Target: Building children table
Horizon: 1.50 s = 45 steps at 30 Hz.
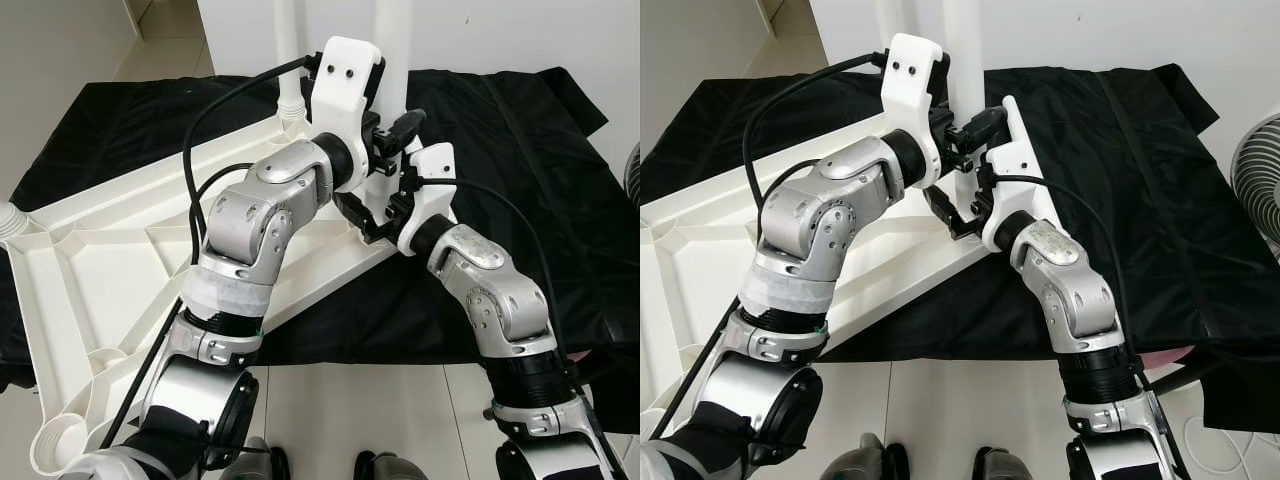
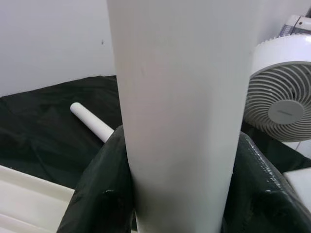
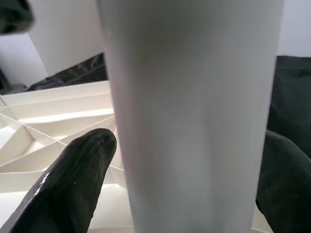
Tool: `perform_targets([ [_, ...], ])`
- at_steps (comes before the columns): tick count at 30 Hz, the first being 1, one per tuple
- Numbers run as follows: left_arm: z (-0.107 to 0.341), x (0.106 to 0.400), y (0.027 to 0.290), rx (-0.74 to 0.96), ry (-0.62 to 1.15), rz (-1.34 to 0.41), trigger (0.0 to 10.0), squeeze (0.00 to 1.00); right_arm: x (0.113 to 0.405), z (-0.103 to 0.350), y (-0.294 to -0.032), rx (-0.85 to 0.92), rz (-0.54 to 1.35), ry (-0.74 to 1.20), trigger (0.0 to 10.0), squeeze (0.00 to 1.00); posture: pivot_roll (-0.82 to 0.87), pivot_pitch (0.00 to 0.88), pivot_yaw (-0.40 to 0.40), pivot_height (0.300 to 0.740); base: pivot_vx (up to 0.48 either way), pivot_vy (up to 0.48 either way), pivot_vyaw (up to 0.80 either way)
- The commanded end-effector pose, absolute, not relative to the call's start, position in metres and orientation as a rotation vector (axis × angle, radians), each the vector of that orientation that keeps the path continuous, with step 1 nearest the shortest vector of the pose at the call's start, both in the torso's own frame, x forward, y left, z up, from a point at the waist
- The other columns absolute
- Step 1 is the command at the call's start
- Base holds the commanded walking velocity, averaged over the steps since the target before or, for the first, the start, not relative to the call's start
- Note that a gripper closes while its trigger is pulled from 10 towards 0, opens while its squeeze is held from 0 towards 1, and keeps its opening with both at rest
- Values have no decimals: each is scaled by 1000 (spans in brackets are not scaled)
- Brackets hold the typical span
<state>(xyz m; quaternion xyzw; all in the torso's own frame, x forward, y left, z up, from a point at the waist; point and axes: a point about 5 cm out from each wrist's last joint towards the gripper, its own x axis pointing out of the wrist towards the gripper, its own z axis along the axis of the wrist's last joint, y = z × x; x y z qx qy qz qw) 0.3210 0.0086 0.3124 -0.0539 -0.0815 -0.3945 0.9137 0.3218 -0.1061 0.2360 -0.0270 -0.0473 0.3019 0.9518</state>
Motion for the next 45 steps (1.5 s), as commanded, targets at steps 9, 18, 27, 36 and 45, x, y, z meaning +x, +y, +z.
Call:
perform_targets([
  [9,317,307,-5,-95,-206,-859,10000,0,329,246,-102,-83,620,-85,9882,0,-102,93,36,740,0,0,0],
  [18,313,303,-13,-87,-193,-879,10000,0,330,247,-101,-122,640,-81,0,0,-100,97,33,740,0,0,0],
  [27,310,301,-19,-80,-178,-893,10000,0,325,246,-98,-183,688,-99,0,0,-104,103,35,740,0,0,0],
  [36,306,298,-24,-74,-177,-912,10000,0,323,245,-96,-200,699,-105,10000,0,-108,98,36,740,0,0,0],
  [45,307,297,-25,-78,-183,-915,10000,0,325,247,-96,-181,662,-109,10000,1000,-109,93,33,740,0,0,0],
])
